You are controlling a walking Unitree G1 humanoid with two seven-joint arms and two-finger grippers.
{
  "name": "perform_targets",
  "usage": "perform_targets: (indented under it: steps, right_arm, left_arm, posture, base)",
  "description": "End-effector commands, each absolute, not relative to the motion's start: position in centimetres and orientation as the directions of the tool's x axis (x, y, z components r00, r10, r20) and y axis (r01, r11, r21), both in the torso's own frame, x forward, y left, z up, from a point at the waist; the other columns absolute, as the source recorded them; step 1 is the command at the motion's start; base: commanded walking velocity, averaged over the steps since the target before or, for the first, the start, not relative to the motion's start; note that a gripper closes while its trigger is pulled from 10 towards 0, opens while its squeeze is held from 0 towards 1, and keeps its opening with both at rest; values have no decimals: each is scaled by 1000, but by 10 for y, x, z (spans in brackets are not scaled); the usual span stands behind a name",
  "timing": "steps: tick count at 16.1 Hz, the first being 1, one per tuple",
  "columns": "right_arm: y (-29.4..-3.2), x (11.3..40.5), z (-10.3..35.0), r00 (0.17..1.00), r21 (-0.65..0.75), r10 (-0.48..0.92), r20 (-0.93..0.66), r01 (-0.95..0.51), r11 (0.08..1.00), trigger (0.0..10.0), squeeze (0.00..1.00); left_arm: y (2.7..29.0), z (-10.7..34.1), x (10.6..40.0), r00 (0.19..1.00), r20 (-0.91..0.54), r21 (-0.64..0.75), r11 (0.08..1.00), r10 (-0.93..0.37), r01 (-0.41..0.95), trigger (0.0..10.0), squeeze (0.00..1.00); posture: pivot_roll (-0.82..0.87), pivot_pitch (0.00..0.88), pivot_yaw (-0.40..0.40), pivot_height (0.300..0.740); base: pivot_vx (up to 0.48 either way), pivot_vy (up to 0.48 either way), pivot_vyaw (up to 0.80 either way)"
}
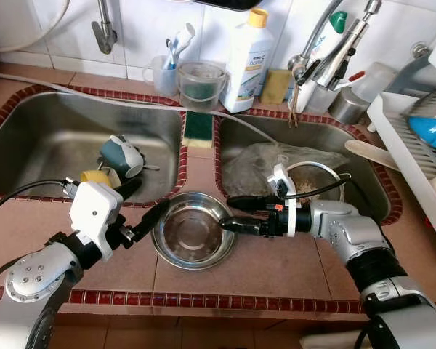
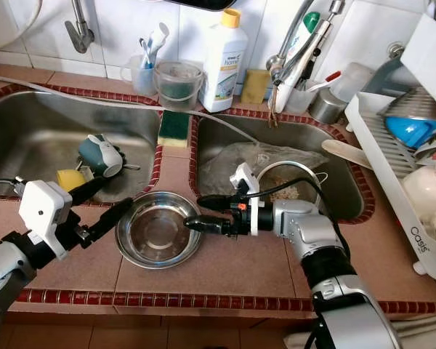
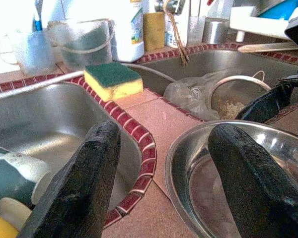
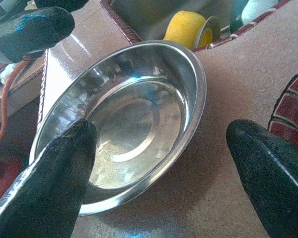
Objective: Kitchen organization
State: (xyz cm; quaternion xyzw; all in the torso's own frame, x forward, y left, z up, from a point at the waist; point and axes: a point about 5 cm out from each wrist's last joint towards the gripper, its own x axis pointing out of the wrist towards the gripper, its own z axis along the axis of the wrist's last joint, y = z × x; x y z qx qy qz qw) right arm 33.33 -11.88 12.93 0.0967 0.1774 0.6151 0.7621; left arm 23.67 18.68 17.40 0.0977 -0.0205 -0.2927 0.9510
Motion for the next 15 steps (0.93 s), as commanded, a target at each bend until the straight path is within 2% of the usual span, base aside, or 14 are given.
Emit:
perform_targets:
  steps: [1, 2, 3, 4, 5, 6, 7, 15]
  right_arm:
    - [-120, 336, 133, 179, 360, 972, -155, -906, 224, 9255, 0]
    - [-120, 337, 133, 180, 363, 971, -155, -904, 226, 9255, 0]
    - [-116, 339, 132, 190, 360, 969, -159, -903, 236, 6471, 0]
    - [-112, 342, 134, 192, 361, 970, -151, -903, 235, 6627, 0]
    - [-110, 342, 134, 190, 362, 971, -146, -903, 231, 4510, 0]
    - [-107, 344, 134, 187, 364, 972, -143, -903, 227, 2980, 0]
    - [-103, 345, 135, 196, 371, 971, -135, -899, 233, 0, 0]
    - [-103, 347, 132, 243, 360, 962, -129, -892, 273, 0, 0]
  left_arm:
    - [181, 178, 233, 808, -9, 196, 791, -589, 579, 10000, 0]
    - [181, 178, 232, 806, -8, 194, 790, -592, 582, 10000, 0]
    - [178, 177, 230, 796, -9, 186, 781, -606, 596, 10000, 0]
    - [175, 176, 228, 783, -8, 175, 771, -621, 613, 10000, 0]
    - [174, 176, 227, 779, -7, 175, 766, -627, 618, 10000, 0]
    - [173, 176, 226, 773, -10, 178, 760, -634, 625, 10000, 0]
    - [173, 177, 225, 775, -10, 184, 761, -632, 623, 10000, 0]
    - [174, 176, 225, 771, -16, 183, 756, -637, 628, 10000, 0]
  posture:
    - [-57, 149, -173, 740]
    - [-57, 149, -173, 740]
    - [-59, 152, -172, 740]
    - [-59, 152, -173, 740]
    - [-59, 152, -173, 740]
    - [-60, 155, -175, 740]
    - [-58, 156, -176, 740]
    - [-63, 160, -171, 740]
  base:
    - [0, 0, 0]
    - [0, 0, 0]
    - [0, 0, 0]
    - [0, 0, 0]
    - [0, 0, 0]
    - [0, 0, 0]
    - [0, 0, 0]
    - [0, 0, 0]
